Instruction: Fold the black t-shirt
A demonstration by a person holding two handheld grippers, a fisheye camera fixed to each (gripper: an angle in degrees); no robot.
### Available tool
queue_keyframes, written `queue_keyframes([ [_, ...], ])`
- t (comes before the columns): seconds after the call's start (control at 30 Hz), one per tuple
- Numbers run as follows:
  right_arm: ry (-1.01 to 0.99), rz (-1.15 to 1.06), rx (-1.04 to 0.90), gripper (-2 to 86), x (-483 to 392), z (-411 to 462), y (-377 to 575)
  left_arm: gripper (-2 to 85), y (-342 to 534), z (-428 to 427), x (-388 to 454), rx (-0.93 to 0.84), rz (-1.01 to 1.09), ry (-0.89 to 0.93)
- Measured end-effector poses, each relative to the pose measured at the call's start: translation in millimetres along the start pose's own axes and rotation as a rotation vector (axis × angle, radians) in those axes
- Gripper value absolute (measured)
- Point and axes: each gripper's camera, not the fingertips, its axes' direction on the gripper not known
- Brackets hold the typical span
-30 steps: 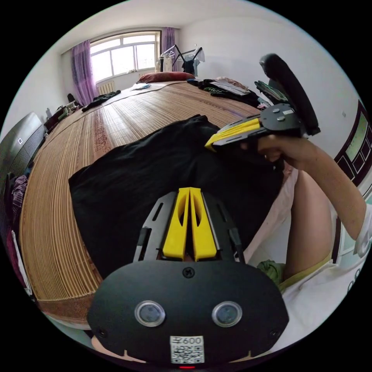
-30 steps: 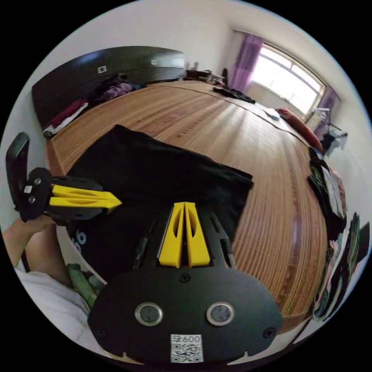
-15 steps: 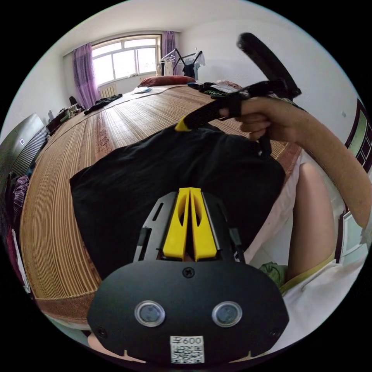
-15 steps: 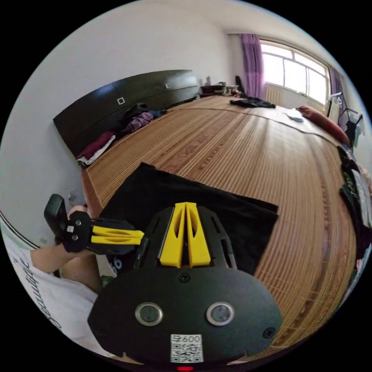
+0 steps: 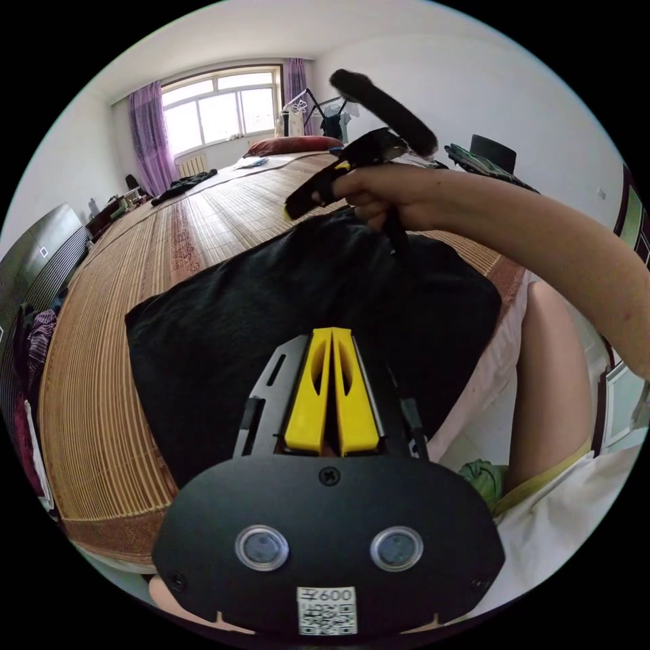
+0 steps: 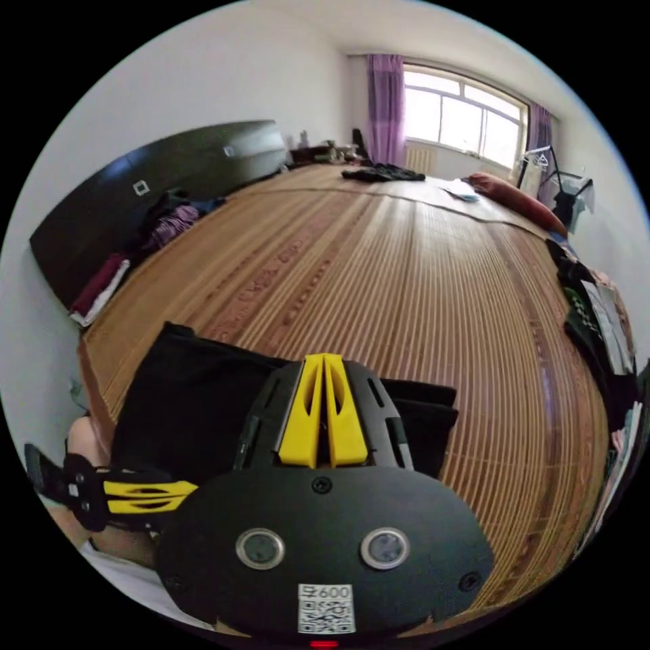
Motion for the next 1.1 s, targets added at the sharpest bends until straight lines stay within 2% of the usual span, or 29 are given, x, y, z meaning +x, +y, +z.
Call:
queue_keyframes([
  [0.07,-0.170,-0.063,0.043,-0.8,-8.1,-18.8,5.9,0.6,1.9,-1.2,11.1,0.003,-0.002,0.002],
  [0.13,-0.268,-0.120,-0.094,-0.8,-16.0,-11.1,4.7,0.7,2.4,-2.7,19.7,0.002,-0.004,0.003],
  [0.17,-0.229,-0.133,-0.201,-0.8,-18.9,-0.8,4.6,0.7,2.6,-3.9,26.1,0.003,-0.003,0.000],
  [0.2,-0.162,-0.122,-0.232,-0.8,-18.1,2.7,5.3,0.7,2.6,-4.6,29.7,0.003,-0.002,-0.003],
  [0.23,-0.071,-0.076,-0.208,-0.8,-11.4,0.4,7.2,0.7,2.4,-5.9,37.0,0.002,0.002,-0.011],
  [0.3,-0.016,0.169,-0.128,-0.8,14.0,-11.8,10.6,0.7,1.9,-8.4,47.5,0.003,0.008,-0.022],
  [0.33,0.157,0.280,-0.066,-0.9,23.4,-23.6,16.9,0.7,1.4,-10.1,53.8,0.004,0.010,-0.026],
  [0.37,0.267,0.288,-0.017,-0.9,23.2,-33.6,22.2,0.7,0.5,-11.8,59.4,0.003,0.010,-0.027],
  [0.4,0.271,0.279,-0.005,-0.9,21.8,-37.3,23.7,0.7,-0.1,-12.8,62.0,0.003,0.010,-0.026],
  [0.47,0.005,0.109,-0.021,-0.8,7.2,-44.9,24.0,0.7,-2.7,-16.9,70.9,0.003,0.005,-0.019],
  [0.57,-0.111,-0.061,-0.126,-0.9,-18.3,-50.3,27.7,0.7,-7.5,-23.2,82.5,0.001,0.001,-0.014],
  [0.77,0.027,-0.238,-0.270,-0.8,-49.3,-43.3,48.8,0.6,-23.9,-39.5,109.9,-0.011,0.012,-0.032],
  [0.83,0.030,-0.204,-0.237,-0.8,-49.0,-48.9,49.8,0.6,-39.5,-49.3,110.0,-0.051,0.015,0.008],
  [0.9,0.081,-0.118,-0.181,-0.8,-46.1,-59.2,47.4,0.6,-60.3,-62.7,93.4,-0.090,-0.012,0.123],
  [0.93,0.130,-0.074,-0.107,-0.8,-44.5,-68.8,47.2,0.6,-72.4,-79.7,75.7,-0.022,-0.072,0.151],
  [1.0,0.107,-0.070,-0.024,-0.8,-42.6,-78.0,45.6,0.6,-91.2,-102.7,49.3,0.092,-0.138,0.102],
  [1.1,0.034,-0.069,-0.074,-0.8,-38.6,-65.2,33.8,0.6,-133.5,-87.9,9.5,-0.035,-0.144,-0.024],
])
